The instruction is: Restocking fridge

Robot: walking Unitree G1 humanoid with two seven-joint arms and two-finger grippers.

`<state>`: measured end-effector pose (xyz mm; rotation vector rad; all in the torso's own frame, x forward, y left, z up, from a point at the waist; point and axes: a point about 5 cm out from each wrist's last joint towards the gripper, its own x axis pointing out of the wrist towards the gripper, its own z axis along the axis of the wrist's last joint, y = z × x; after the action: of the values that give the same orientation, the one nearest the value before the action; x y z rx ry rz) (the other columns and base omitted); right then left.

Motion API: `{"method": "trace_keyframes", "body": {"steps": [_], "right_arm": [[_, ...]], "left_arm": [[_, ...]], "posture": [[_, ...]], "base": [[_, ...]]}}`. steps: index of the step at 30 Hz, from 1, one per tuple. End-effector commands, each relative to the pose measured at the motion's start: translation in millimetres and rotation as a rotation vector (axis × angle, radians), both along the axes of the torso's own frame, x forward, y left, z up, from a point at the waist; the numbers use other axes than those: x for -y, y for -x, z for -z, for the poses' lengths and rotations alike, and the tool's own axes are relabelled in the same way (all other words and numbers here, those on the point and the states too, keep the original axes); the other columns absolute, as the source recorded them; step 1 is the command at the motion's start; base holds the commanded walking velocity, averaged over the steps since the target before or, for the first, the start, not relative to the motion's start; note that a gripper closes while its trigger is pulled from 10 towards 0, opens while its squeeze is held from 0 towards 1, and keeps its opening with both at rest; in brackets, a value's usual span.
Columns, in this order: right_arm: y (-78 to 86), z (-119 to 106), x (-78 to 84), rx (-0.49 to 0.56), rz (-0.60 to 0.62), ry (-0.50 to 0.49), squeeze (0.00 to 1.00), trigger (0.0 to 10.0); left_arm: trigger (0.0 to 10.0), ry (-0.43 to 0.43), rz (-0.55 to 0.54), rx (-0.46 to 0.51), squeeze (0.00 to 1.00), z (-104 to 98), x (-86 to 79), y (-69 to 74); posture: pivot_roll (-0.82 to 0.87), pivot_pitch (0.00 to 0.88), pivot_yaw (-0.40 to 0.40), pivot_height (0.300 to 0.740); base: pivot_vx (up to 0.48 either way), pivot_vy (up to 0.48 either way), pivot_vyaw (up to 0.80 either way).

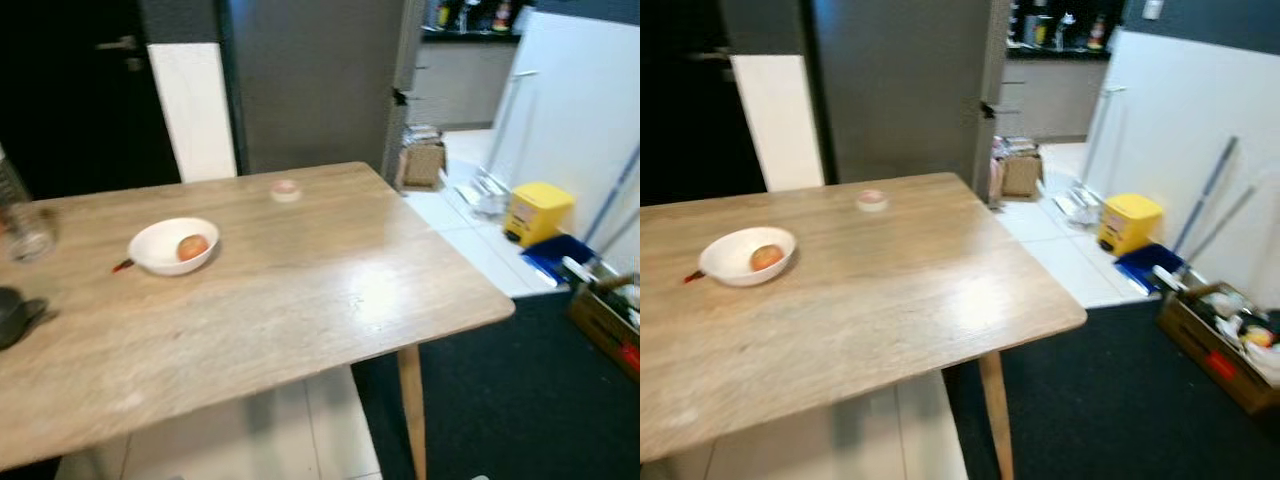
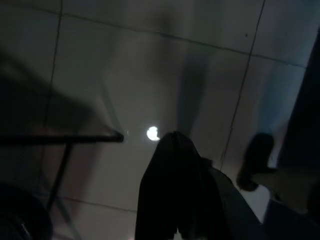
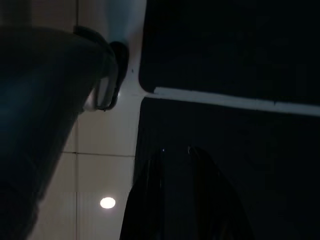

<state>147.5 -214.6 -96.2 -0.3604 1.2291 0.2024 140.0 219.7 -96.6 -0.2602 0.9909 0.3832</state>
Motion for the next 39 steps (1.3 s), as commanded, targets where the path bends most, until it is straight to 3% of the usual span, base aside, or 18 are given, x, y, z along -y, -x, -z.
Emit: {"method": "trace_keyframes", "body": {"steps": [1,12,18,23,39], "right_arm": [[-5.1,-2,0.2,0.022,0.007,0.000,0.00,10.0],[-5.5,-2,0.2,0.025,0.009,-0.001,0.00,10.0],[-5.9,-2,0.2,0.026,0.011,-0.001,0.00,10.0],[-5.9,-2,0.2,0.026,0.011,-0.001,0.00,10.0],[-5.7,-2,0.9,0.026,0.010,-0.002,0.00,10.0]], "left_arm": [[10.0,-0.007,-0.017,-0.020,0.00,2,-4.2,6.6],[10.0,-0.007,-0.012,-0.025,0.00,2,-3.1,6.6],[10.0,-0.005,0.086,-0.091,0.00,6,3.1,13.2],[10.0,0.005,0.102,-0.112,0.00,8,6.8,16.9],[10.0,0.022,0.110,-0.124,0.00,10,10.5,21.3]], "posture": [[-0.08,0.000,0.015,0.740],[-0.08,0.000,0.016,0.740],[-0.08,0.000,0.016,0.740],[-0.08,0.000,0.016,0.740],[-0.08,0.000,0.018,0.740]], "base": [[0.000,0.000,0.00],[0.000,0.000,0.00],[0.000,0.000,0.00],[0.000,0.000,0.00],[0.256,0.000,0.00]]}}
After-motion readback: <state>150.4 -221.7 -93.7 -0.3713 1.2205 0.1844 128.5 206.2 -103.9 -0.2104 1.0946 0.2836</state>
